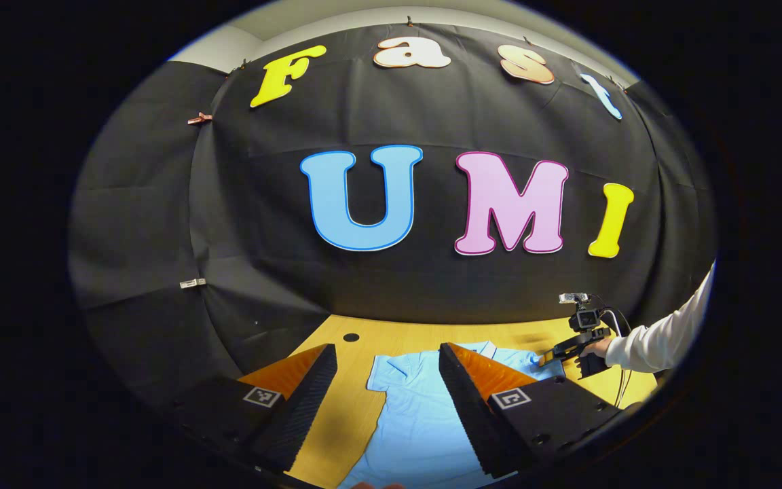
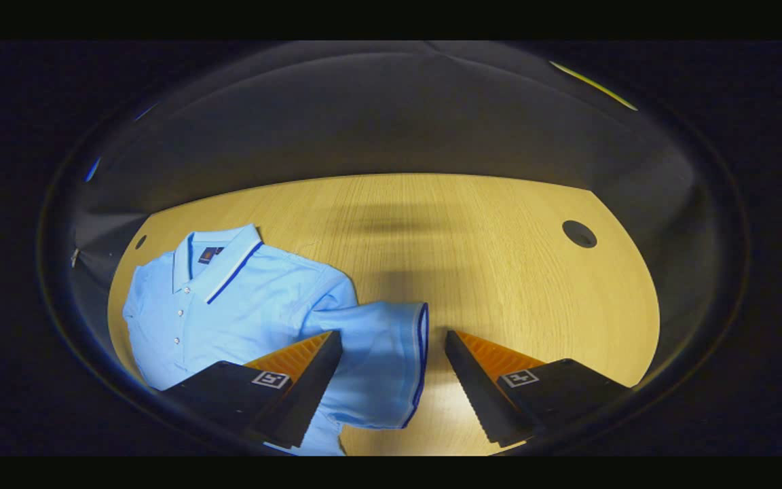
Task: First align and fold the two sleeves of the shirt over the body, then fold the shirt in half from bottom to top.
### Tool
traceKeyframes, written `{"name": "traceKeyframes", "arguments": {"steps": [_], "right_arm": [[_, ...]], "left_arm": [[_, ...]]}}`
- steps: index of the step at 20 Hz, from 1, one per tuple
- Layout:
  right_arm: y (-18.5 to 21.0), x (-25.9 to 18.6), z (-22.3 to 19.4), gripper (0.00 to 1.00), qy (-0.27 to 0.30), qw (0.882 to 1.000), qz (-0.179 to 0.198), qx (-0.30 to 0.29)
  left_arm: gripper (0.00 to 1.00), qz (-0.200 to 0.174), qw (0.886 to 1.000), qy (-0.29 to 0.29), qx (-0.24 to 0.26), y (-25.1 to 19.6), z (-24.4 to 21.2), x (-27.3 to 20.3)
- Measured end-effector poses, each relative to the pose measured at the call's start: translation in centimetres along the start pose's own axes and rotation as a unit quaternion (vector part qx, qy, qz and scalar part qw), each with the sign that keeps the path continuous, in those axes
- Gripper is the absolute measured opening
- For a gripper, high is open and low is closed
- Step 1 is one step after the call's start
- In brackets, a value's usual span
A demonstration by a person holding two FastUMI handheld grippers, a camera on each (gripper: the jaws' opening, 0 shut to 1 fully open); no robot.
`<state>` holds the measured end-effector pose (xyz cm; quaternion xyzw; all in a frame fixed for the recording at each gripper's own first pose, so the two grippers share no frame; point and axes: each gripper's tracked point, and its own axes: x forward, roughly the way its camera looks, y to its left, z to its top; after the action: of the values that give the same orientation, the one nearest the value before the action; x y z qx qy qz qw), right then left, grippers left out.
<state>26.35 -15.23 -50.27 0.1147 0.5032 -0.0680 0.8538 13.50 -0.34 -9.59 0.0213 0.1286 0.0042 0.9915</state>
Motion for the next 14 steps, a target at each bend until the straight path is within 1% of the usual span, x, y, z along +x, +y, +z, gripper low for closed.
{"name": "traceKeyframes", "arguments": {"steps": [1, 2, 3, 4, 5, 6, 7, 8, 9, 10, 11, 12, 13, 14], "right_arm": [[0.0, 0.0, -0.2, 0.94, 0.003, 1.0, -0.002, -0.004], [0.1, 0.0, 0.1, 0.89, -0.003, 1.0, -0.002, -0.009], [0.3, 0.1, -0.1, 0.8, -0.001, 1.0, 0.001, -0.012], [0.5, 0.1, 0.1, 0.67, -0.005, 1.0, 0.005, -0.012], [0.8, -0.1, 0.2, 0.44, -0.007, 1.0, 0.011, -0.011], [1.2, -0.1, 0.3, 0.34, -0.009, 1.0, 0.014, -0.006], [1.7, 0.1, 0.1, 0.08, -0.009, 1.0, 0.014, -0.003], [1.8, 0.1, 0.2, 0.04, -0.012, 1.0, 0.014, -0.002], [1.7, 0.1, 0.3, 0.0, -0.013, 1.0, 0.014, -0.001], [1.8, 0.1, 0.4, 0.0, -0.014, 1.0, 0.016, 0.0], [1.6, -0.3, 0.7, 0.0, -0.019, 1.0, 0.016, 0.0], [1.6, -0.6, 1.2, 0.0, -0.027, 1.0, 0.015, 0.0], [1.9, -1.1, 1.7, 0.06, -0.034, 0.999, 0.021, 0.005], [2.3, -1.5, 2.1, 0.0, -0.039, 0.999, 0.025, 0.009]], "left_arm": [[0.96, 0.001, 1.0, 0.001, 0.001, 0.0, -0.1, -0.1], [0.97, 0.002, 1.0, 0.001, 0.001, -0.1, -0.1, -0.2], [0.97, 0.001, 1.0, 0.001, 0.001, -0.3, -0.2, -0.3], [0.96, 0.001, 1.0, 0.002, 0.002, -0.3, -0.2, -0.3], [0.96, 0.001, 1.0, 0.003, 0.003, -0.5, -0.2, -0.4], [0.96, 0.002, 1.0, 0.003, 0.006, -0.6, -0.2, -0.5], [0.96, 0.002, 1.0, 0.002, 0.008, -0.5, -0.2, -0.7], [0.92, 0.003, 1.0, 0.001, 0.01, -0.4, -0.1, -0.8], [0.96, 0.004, 1.0, 0.0, 0.011, -0.4, -0.1, -1.0], [0.92, 0.005, 1.0, 0.0, 0.011, -0.4, 0.0, -1.0], [0.96, 0.006, 1.0, 0.0, 0.01, -0.2, -0.2, -1.1], [0.96, 0.007, 1.0, 0.001, 0.008, -0.1, -0.3, -1.2], [0.96, 0.008, 1.0, 0.002, 0.006, 0.0, -0.3, -1.2], [0.96, 0.009, 1.0, 0.002, 0.005, 0.0, -0.3, -1.2]]}}
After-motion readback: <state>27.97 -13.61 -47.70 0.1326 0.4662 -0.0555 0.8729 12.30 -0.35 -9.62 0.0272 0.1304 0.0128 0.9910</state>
